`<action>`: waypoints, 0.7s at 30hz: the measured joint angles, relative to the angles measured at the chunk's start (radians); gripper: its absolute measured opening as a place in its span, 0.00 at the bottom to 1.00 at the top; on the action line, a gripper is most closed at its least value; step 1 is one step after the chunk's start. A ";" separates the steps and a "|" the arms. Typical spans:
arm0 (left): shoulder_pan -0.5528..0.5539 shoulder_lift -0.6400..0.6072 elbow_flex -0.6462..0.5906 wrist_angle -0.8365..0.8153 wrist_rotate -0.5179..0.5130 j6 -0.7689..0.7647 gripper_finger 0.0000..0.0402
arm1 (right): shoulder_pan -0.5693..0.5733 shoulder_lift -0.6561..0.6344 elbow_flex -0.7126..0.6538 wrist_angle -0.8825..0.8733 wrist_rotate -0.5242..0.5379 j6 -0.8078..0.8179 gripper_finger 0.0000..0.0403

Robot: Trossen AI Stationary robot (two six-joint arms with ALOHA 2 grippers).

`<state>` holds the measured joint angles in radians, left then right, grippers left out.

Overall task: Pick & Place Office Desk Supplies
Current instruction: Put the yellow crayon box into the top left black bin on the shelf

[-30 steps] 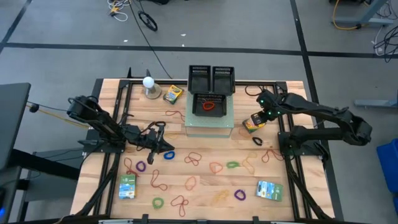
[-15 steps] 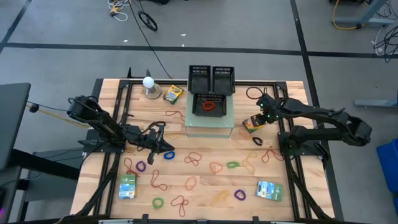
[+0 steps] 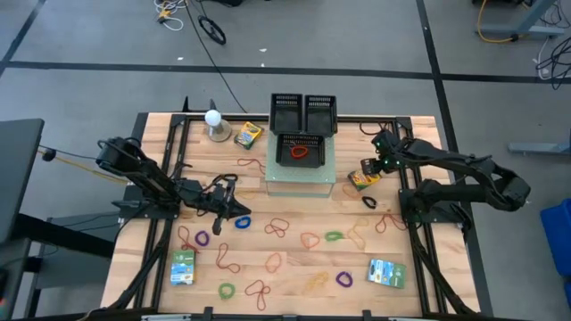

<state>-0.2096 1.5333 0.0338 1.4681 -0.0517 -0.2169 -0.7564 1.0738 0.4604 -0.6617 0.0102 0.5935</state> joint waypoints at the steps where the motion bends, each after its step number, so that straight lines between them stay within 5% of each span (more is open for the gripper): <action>1: 0.000 0.000 0.000 0.000 0.000 0.000 0.05 | -0.008 0.003 -0.018 0.039 -0.027 0.000 0.45; 7: 0.000 0.000 0.000 -0.001 0.000 0.000 0.05 | -0.039 0.003 -0.076 0.135 -0.108 0.004 0.41; 17: 0.000 0.000 0.000 -0.001 0.000 0.006 0.05 | -0.039 -0.083 -0.083 0.115 -0.165 -0.007 0.06; 21: 0.000 0.000 0.000 -0.001 0.000 0.006 0.05 | -0.021 -0.139 -0.066 0.077 -0.148 0.002 0.02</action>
<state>-0.2096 1.5333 0.0338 1.4669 -0.0517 -0.2104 -0.7774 0.9346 0.3946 -0.5845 -0.1377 0.5957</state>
